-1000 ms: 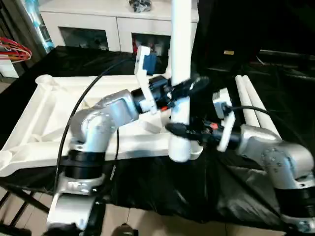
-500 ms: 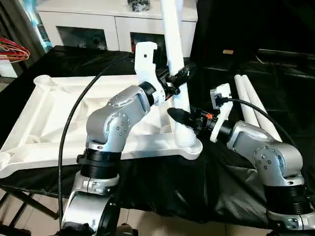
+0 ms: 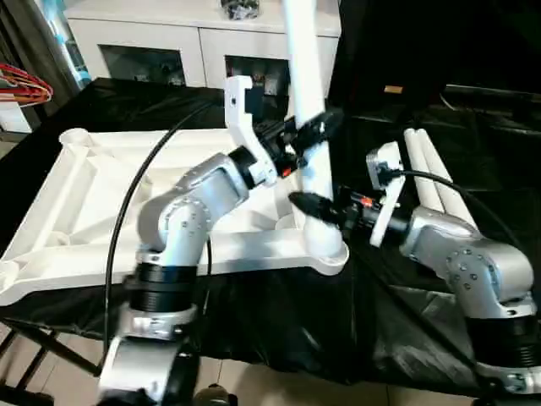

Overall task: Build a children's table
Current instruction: Pick table leg

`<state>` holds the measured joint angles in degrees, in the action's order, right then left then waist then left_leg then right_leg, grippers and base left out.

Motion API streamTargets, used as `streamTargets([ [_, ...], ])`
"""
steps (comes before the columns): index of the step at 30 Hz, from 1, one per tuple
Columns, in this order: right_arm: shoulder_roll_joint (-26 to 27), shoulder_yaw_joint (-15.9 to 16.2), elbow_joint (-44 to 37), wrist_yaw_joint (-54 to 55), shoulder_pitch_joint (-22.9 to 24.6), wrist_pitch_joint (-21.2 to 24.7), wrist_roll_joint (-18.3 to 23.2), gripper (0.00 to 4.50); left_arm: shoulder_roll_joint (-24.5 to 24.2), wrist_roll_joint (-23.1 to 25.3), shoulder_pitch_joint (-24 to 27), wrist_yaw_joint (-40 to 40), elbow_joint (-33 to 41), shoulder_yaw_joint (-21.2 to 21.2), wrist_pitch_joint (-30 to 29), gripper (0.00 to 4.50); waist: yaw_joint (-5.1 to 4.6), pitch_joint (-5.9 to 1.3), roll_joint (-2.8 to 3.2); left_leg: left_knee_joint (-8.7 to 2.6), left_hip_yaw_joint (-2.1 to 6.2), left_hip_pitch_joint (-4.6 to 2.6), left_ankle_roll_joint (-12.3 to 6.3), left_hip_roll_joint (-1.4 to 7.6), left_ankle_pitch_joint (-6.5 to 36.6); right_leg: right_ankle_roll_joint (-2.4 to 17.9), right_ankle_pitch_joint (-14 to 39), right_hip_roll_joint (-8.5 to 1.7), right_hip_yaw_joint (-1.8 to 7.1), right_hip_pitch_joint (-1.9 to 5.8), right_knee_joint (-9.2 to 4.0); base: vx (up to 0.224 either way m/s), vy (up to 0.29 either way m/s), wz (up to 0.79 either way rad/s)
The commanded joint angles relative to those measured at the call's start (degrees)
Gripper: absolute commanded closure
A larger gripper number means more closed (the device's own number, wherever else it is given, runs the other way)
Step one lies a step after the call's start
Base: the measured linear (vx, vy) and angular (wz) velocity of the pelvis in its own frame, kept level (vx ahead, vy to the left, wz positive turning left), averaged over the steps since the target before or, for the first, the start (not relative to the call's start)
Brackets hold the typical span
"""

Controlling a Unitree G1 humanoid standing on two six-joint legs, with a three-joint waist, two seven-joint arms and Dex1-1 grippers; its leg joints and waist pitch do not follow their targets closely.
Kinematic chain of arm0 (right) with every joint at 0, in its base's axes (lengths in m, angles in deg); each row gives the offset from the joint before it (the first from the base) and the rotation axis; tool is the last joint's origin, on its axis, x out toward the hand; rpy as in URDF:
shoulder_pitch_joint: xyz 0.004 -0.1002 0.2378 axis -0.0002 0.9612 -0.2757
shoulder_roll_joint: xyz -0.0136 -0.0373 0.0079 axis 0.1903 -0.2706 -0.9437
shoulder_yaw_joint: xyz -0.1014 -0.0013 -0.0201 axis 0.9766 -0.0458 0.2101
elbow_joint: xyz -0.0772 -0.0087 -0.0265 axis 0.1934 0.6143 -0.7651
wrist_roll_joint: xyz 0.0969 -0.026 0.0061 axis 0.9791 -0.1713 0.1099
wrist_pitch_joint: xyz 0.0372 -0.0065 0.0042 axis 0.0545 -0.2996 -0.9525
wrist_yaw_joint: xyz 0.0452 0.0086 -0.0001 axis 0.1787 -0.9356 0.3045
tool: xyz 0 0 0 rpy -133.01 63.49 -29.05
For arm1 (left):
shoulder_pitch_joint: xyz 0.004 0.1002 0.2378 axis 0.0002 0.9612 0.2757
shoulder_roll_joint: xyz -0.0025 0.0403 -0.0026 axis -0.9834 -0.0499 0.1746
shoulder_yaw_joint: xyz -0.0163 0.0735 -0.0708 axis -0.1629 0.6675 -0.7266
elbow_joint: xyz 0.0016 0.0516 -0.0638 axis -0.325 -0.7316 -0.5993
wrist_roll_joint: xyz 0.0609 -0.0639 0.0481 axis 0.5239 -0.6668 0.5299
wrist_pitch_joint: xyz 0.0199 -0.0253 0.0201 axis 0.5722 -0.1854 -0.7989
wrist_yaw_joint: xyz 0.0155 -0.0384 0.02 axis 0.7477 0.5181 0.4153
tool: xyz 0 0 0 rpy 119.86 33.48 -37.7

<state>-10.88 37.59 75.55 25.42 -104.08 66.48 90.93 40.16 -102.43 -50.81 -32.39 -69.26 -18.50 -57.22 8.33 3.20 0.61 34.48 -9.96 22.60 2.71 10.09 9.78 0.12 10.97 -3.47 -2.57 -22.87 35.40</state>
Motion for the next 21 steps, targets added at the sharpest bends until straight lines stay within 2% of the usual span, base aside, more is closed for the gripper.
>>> streamTargets([
  [1, -2.1, 0.7, 0.9, -3.5, 0.6, 0.2, 0.5, 1.30, -1.1, -1.3, -0.2, 3.4, 1.3, 1.0, -0.6, 2.65, 0.07, -4.19, -0.71, -3.62, 0.92, -1.20, -0.96, 2.67, 7.3, 10.3, 7.7, -4.52, 2.26, 2.95, -3.86, 0.000, 0.000, 0.00],
  [8, -6.3, 3.1, -0.6, -11.3, 1.4, 0.3, 1.7, 1.21, -4.2, -1.4, -0.8, 8.6, 0.1, 3.1, -1.9, 2.65, 0.15, -4.23, -0.83, -3.46, 0.87, -1.15, -1.60, 2.65, 6.6, 10.8, 7.7, -4.58, 2.25, 3.02, -3.80, 0.000, 0.000, 0.00],
  [15, -6.8, 4.1, 1.4, -12.2, 0.5, -1.0, 0.2, 1.21, -4.7, -2.1, -1.4, 10.6, 0.2, 3.9, -2.3, 2.65, 0.17, -4.24, -0.87, -3.36, 0.83, -1.22, -1.59, 2.67, 6.7, 11.5, 8.7, -4.67, 2.27, 2.89, -3.82, 0.000, 0.000, 0.00],
  [21, -7.1, 4.9, 2.3, -13.3, -0.1, -1.2, -0.1, 1.21, -4.6, -2.3, -1.3, 11.8, 0.8, 4.7, -2.8, 2.65, 0.18, -4.21, -0.98, -3.38, 0.85, -1.19, -1.69, 2.68, 6.9, 11.3, 9.4, -4.60, 2.25, 2.91, -3.81, 0.000, 0.000, 0.00],
])
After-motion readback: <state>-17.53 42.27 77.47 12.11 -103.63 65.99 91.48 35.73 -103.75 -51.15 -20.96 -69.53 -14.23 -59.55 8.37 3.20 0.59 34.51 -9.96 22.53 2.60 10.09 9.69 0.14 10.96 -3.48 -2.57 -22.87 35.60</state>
